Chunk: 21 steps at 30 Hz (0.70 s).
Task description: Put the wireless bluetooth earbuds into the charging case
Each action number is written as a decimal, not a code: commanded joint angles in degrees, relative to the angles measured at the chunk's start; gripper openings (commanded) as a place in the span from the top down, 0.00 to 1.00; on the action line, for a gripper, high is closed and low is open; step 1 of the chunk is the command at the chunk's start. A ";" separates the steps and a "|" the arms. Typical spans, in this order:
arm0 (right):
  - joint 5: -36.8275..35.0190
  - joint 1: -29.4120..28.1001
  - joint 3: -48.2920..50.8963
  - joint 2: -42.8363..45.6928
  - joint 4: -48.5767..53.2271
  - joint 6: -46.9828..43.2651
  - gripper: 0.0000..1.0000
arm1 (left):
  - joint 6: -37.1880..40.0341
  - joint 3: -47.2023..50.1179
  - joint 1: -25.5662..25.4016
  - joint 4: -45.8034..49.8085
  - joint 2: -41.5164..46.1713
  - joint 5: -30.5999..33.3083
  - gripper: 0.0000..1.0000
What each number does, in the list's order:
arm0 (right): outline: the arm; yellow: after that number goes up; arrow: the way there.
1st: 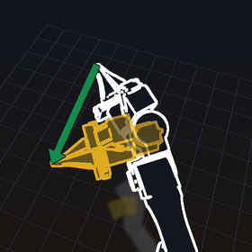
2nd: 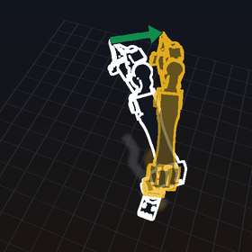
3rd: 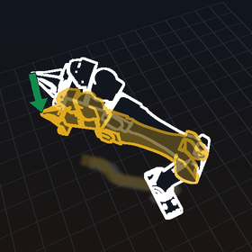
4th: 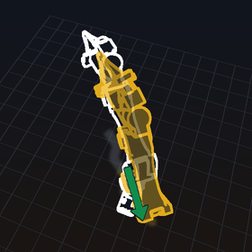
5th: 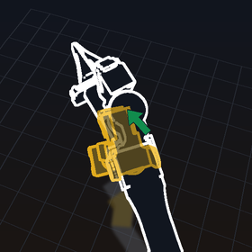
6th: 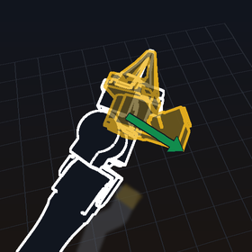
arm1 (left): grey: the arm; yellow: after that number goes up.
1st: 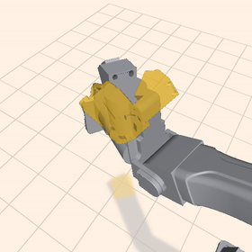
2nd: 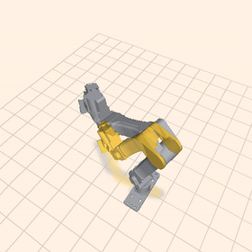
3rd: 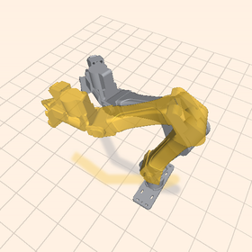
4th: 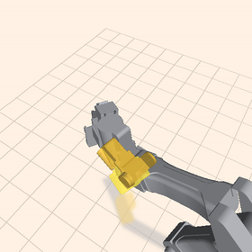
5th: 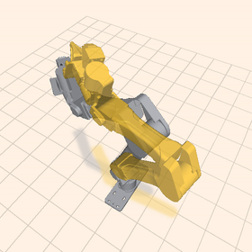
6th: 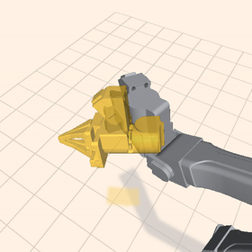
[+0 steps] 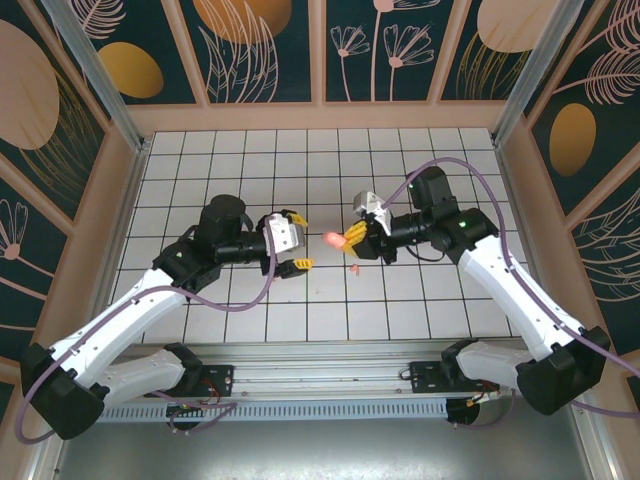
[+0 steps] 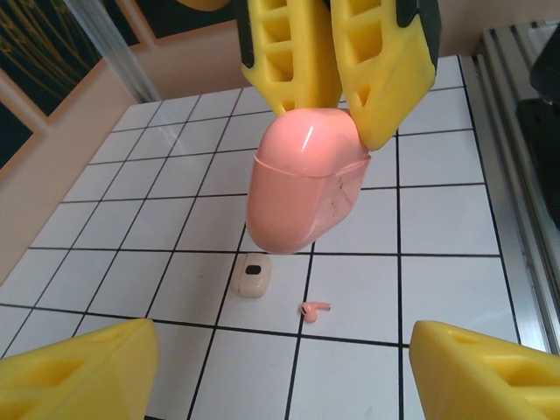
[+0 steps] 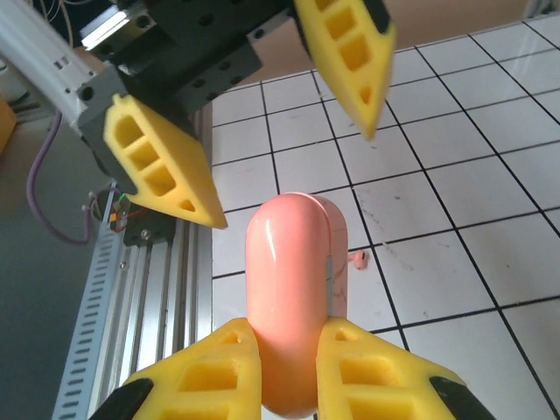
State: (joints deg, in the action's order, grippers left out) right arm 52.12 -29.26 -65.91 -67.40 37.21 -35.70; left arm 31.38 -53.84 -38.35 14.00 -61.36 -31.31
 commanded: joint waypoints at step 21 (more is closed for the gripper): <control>0.26 -5.68 -6.16 -5.64 6.08 -16.85 0.93 | 10.54 -5.90 0.03 8.23 -4.33 -10.70 0.53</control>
State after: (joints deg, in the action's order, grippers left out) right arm 51.94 -34.30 -70.32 -72.97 43.13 -50.57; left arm 40.56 -57.89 -38.35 21.06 -65.01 -38.76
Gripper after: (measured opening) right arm 0.154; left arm 0.479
